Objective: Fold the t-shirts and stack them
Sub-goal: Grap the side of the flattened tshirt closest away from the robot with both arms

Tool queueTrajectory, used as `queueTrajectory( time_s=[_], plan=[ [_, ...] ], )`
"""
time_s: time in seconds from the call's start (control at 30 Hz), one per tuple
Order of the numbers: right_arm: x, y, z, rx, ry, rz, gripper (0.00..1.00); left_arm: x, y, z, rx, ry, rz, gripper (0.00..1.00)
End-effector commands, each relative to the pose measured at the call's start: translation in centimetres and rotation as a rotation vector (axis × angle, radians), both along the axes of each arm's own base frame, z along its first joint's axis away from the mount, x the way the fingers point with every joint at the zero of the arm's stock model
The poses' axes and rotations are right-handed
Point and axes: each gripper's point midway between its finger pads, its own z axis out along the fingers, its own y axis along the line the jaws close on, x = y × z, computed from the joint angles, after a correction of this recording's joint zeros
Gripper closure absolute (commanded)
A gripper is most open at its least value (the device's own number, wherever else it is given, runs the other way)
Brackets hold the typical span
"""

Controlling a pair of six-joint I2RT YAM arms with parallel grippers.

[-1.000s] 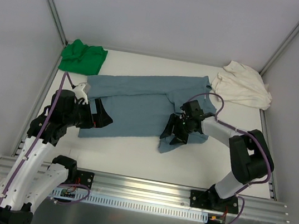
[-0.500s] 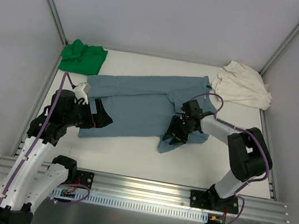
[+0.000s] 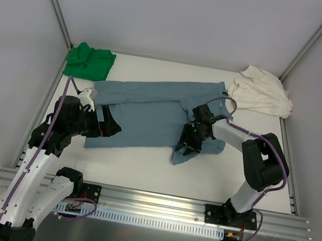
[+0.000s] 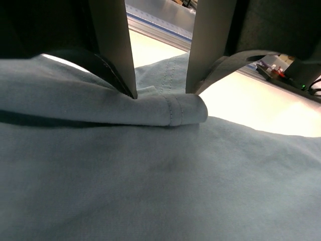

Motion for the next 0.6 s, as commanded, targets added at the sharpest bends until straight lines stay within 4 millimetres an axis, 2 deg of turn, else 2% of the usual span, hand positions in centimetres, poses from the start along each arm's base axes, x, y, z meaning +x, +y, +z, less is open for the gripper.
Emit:
queueTrajectory(
  time_s=[0.0,0.07,0.1,0.23,0.57],
  plan=[
    [-0.2,-2.7,-1.7,-0.185,0.01,-0.005,0.53,0.5,0.4,1.8,0.03,-0.07,0.003,0.01],
    [-0.1,-2.4,-1.8,-0.185,0.01,-0.006,0.61,0.5,0.5,2.1,0.038,-0.079,0.0,0.01],
    [-0.1,-2.2,-1.8,-0.185,0.012,-0.007,0.7,0.4,0.6,2.2,0.042,-0.082,0.002,0.01],
    [0.0,-1.4,-2.1,-0.183,0.014,0.002,0.85,0.3,0.8,2.3,0.058,-0.087,0.002,0.01],
    [-0.1,-1.4,-2.0,-0.188,-0.007,0.0,1.0,0.2,0.8,2.1,0.06,-0.084,-0.001,0.01]
  ],
)
